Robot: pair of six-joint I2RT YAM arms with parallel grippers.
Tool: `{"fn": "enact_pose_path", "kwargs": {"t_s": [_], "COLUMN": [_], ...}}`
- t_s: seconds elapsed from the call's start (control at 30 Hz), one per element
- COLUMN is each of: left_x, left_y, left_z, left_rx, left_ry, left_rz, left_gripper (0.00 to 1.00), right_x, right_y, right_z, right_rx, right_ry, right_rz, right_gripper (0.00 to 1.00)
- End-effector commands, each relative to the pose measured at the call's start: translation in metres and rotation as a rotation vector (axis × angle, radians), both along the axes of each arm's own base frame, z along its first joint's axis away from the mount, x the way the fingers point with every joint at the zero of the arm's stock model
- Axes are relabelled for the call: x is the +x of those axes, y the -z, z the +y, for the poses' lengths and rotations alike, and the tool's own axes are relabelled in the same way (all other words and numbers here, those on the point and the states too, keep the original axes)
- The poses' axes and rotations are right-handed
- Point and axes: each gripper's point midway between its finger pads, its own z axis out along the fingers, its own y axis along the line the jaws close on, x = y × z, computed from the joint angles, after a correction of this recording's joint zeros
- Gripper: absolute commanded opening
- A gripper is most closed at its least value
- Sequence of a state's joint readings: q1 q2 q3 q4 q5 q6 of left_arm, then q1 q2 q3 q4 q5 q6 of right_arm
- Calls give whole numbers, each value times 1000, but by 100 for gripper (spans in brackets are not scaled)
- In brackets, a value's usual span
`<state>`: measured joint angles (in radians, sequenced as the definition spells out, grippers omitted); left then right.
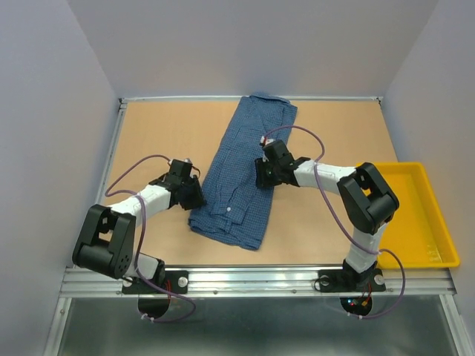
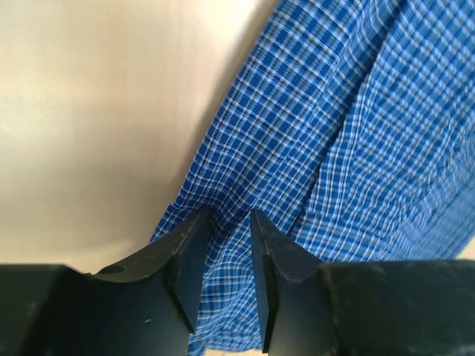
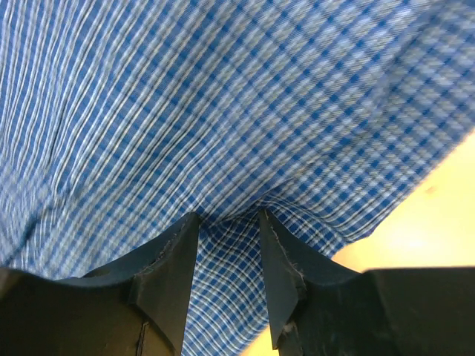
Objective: Fold and stack the long sleeve shirts
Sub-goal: Fold the shirt
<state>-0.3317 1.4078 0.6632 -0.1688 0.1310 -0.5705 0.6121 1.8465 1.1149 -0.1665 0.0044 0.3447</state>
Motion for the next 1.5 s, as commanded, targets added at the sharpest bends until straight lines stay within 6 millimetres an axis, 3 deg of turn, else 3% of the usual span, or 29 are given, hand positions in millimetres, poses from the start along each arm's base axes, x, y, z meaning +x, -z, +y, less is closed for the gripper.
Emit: {"fn": "enact_pose_path", "kwargs": {"t_s": [0.0, 0.1, 0.17, 0.23, 0.33, 0.4, 0.43, 0.47, 0.53, 0.57, 0.6, 0.67, 0.8, 0.87, 0.97, 1.1, 1.47], "left_x": [-32, -45, -48, -48, -48, -48, -51, -51, -60, -64, -66, -72, -75, -80, -87, -98, -107], "left_y": [5, 6, 4, -4, -29, -49, -53, -61, -60, -56, -53, -45, -32, -21, -6, 11, 21], "left_z": [-19, -33, -38, -41, -45, -44, -42, -38, -28, -24, -19, -17, -19, -17, -19, -19, -25], "left_rx": [-77, -102, -117, -135, -184, -220, -223, -219, -192, -181, -161, -158, -161, -155, -168, -168, -179], "left_ry": [56, 107, 119, 113, 83, 59, 54, 39, 13, 4, -16, -35, -53, -59, -73, -84, -39], "left_rz": [69, 90, 98, 79, 1, -57, -67, -101, -88, -80, -78, -49, 8, 40, 86, 149, 221], "left_gripper": [41, 43, 46, 53, 76, 82, 84, 85, 86, 86, 86, 84, 81, 80, 80, 77, 55], "right_x": [30, 54, 64, 73, 60, 45, 25, 12, -16, -42, -54, -86, -123, -133, -154, -163, -182], "right_y": [17, 5, -4, -33, -72, -81, -71, -87, -86, -67, -78, -71, -63, -60, -40, -30, 8], "right_z": [-48, -81, -91, -91, -85, -87, -90, -88, -84, -82, -79, -77, -77, -77, -78, -74, -43], "right_rx": [-142, -160, -163, -151, -55, -10, 21, 82, 177, 207, 279, 347, 447, 478, 495, 515, 530], "right_ry": [61, 120, 130, 136, 152, 186, 229, 233, 258, 244, 267, 259, 308, 326, 352, 351, 285], "right_rz": [-47, -83, -103, -149, -171, -154, -102, -110, -48, 33, 43, 109, 195, 225, 304, 369, 565], "right_gripper": [45, 45, 45, 48, 59, 65, 68, 74, 76, 76, 76, 75, 75, 75, 75, 75, 75]}}
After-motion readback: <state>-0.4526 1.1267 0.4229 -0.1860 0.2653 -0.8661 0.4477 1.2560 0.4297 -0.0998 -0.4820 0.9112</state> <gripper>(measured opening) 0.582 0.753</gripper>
